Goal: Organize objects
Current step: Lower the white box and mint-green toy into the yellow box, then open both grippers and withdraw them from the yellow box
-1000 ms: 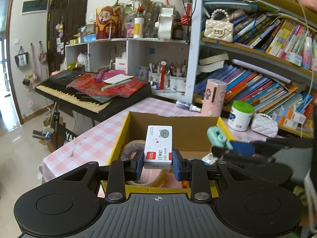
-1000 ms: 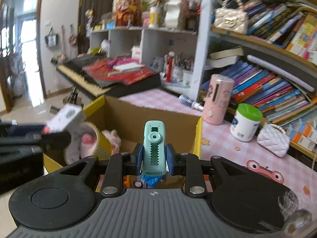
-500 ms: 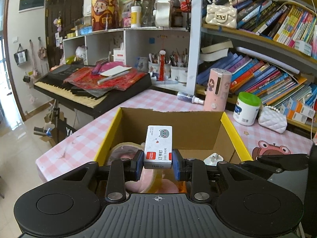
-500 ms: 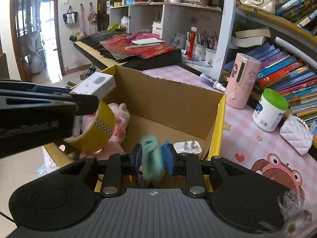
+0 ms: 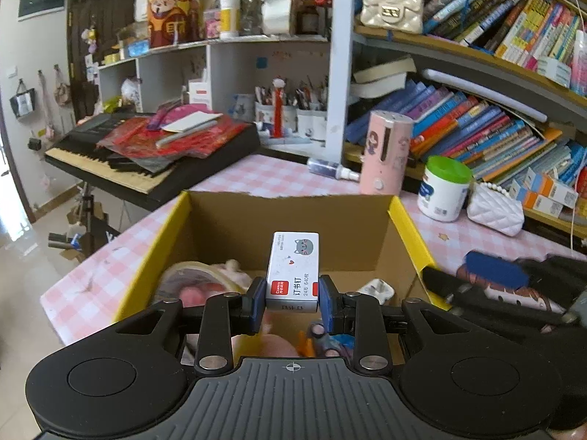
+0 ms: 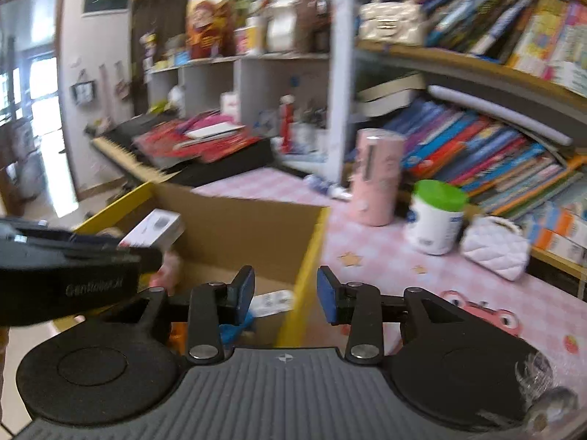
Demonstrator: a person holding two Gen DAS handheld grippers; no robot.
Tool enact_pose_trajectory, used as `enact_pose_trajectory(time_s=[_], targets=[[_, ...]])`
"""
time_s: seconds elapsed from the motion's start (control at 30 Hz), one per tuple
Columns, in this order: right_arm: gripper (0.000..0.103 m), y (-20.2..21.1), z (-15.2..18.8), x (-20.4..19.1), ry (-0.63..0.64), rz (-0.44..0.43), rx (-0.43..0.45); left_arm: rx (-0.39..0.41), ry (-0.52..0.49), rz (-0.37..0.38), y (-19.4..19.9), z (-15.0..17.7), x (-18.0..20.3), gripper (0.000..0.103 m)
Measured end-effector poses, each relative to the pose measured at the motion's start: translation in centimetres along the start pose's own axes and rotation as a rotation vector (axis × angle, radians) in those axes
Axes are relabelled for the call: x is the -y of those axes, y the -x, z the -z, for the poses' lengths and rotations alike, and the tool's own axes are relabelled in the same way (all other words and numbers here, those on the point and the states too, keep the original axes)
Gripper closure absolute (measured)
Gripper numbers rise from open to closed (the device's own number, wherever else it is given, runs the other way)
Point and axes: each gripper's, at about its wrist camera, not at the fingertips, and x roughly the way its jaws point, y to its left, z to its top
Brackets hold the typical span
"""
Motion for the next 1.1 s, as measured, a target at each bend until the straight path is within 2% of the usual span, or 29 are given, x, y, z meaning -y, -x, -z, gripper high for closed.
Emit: enact_pose_trajectory(time_s=[0.2, 0.5, 0.77, 0.87, 0.9, 0.97, 1.0, 1.1], targets=[[0.067, 0.5, 0.6, 2.4, -0.05, 0.074, -0.006, -0.06, -0.018, 0.011, -1.7, 0.9, 1.2, 0.075], [0.067, 1.3, 1.5, 3.3, -0.045, 0.089, -0.024, -0.151, -0.012, 0.0, -3.5, 2.4, 2.0, 0.075], [0.067, 1.4, 1.8, 3.6, -0.041, 0.081, -0.033, -0.161, -0.009, -0.017, -3.9, 2.5, 2.2, 0.074], [0.067, 1.5, 1.8, 3.5, -0.042, 0.082, -0.034, -0.146, -0.006, -0.014, -3.4, 2.5, 2.2, 0.071], [0.067, 1.5, 1.7, 3.5, -0.041, 0.082, -0.033, -0.136, -0.002, -0.009, -3.2, 2.4, 2.2, 0.069], [0.067, 1.6, 1.8, 3.5, -0.042, 0.084, -0.03, -0.1, 0.007, 0.001, -2.3, 2.3, 2.2, 0.05], [0.067, 1.7, 1.8, 3.4, -0.043, 0.085, -0.029, -0.069, 0.01, 0.003, -1.7, 2.2, 2.1, 0.044], [0.067, 2.1, 1.8, 2.9, -0.044, 0.093, -0.022, 0.005, 0.009, 0.017, 0.1, 2.0, 1.9, 0.036]])
